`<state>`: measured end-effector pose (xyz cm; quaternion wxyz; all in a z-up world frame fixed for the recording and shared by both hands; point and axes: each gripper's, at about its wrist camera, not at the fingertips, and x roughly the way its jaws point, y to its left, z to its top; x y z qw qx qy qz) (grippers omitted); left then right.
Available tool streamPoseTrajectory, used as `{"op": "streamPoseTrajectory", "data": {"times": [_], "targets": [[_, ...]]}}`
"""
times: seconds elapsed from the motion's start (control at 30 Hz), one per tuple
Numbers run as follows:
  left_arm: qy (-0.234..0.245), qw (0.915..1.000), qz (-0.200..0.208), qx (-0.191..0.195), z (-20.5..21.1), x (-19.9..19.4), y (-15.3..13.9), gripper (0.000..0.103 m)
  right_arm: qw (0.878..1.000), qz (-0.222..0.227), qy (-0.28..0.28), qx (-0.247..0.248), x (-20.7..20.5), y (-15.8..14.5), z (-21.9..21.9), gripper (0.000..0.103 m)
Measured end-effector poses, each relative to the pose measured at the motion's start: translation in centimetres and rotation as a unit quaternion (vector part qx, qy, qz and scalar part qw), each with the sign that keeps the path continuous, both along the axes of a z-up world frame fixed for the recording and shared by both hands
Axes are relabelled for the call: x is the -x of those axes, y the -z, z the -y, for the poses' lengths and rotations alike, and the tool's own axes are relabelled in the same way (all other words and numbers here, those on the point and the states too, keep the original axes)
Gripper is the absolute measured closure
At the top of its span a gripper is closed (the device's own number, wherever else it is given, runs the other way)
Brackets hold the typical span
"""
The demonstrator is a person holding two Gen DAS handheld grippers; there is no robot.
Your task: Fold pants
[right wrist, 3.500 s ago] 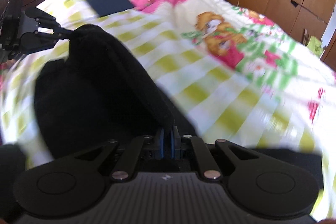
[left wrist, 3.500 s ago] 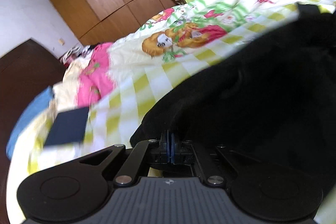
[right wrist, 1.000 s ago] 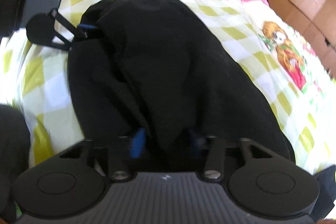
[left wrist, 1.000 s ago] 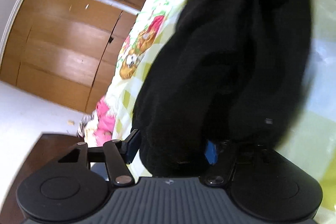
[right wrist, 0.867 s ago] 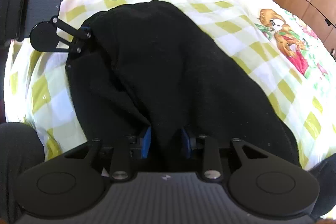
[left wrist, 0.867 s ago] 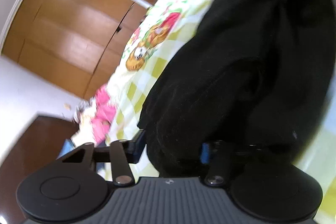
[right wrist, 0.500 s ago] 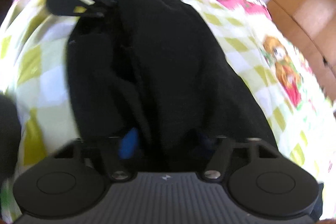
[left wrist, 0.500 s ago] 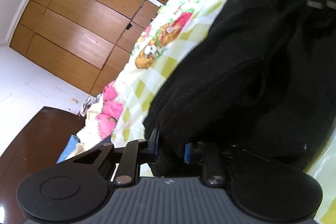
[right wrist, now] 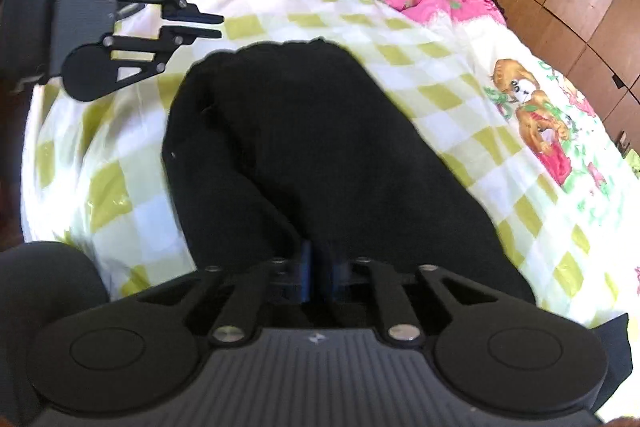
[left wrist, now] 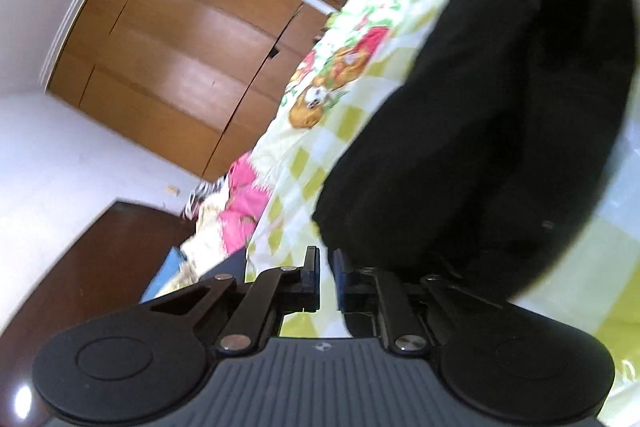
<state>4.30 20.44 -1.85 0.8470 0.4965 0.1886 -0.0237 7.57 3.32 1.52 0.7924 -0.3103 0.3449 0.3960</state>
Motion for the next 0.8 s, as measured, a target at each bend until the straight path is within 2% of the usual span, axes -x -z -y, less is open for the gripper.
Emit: {"op": "streamPoseTrajectory", "data": {"times": [0.03, 0.07, 0.13, 0.2, 0.3, 0.37, 0.4, 0.47, 0.57, 0.63, 0.73, 0.8], "targets": [[0.006, 1.0, -0.003, -0.001, 0.2, 0.3, 0.2, 0.075, 1.0, -0.001, -0.009, 0.005, 0.1, 0.5, -0.4, 0.054], [0.009, 0.9999, -0.005, 0.003, 0.3, 0.5, 0.3, 0.074, 1.0, 0.008, -0.018, 0.01, 0.3, 1.1, -0.8, 0.05], [0.009, 0.9999, -0.009, 0.004, 0.4, 0.4, 0.5, 0.074, 0.998, 0.053, -0.025, 0.018, 0.5, 2.1, -1.8, 0.049], [0.013, 0.9998, -0.012, 0.005, 0.3, 0.3, 0.7, 0.074, 0.997, 0.072, -0.02, 0.017, 0.2, 2.6, -2.5, 0.05], [0.018, 0.9997, -0.015, 0.01, 0.3, 0.3, 1.0, 0.072, 0.998, 0.055, 0.004, -0.003, -1.2, 2.6, -3.0, 0.05], [0.018, 0.9996, -0.015, 0.015, 0.3, 0.1, 1.2, 0.069, 0.998, 0.068, 0.005, 0.005, -1.7, 2.8, -3.6, 0.05], [0.017, 0.9996, -0.016, 0.017, 0.3, 0.0, 1.2, 0.069, 0.998, 0.06, 0.01, 0.005, -2.0, 2.7, -3.9, 0.05], [0.016, 0.9996, -0.014, 0.02, 0.1, 0.2, 1.2, 0.066, 0.999, 0.024, 0.016, -0.026, -2.4, 1.5, -3.7, 0.05], [0.009, 0.9994, -0.02, 0.026, -0.3, 0.4, 1.2, 0.064, 0.998, 0.044, -0.001, -0.035, -1.8, 0.4, -4.0, 0.05], [0.008, 0.9995, -0.024, 0.016, -0.4, 0.4, 1.5, 0.063, 0.998, 0.03, -0.013, -0.051, -1.4, 0.0, -4.1, 0.05], [0.014, 0.9995, -0.027, 0.002, -0.2, 0.5, 2.0, 0.063, 0.998, 0.059, -0.028, -0.015, -0.7, 1.4, -5.0, 0.05], [0.027, 0.9993, -0.025, 0.002, 0.4, 0.6, 1.9, 0.063, 0.998, 0.046, -0.031, 0.007, -1.1, 3.1, -5.7, 0.05]]}}
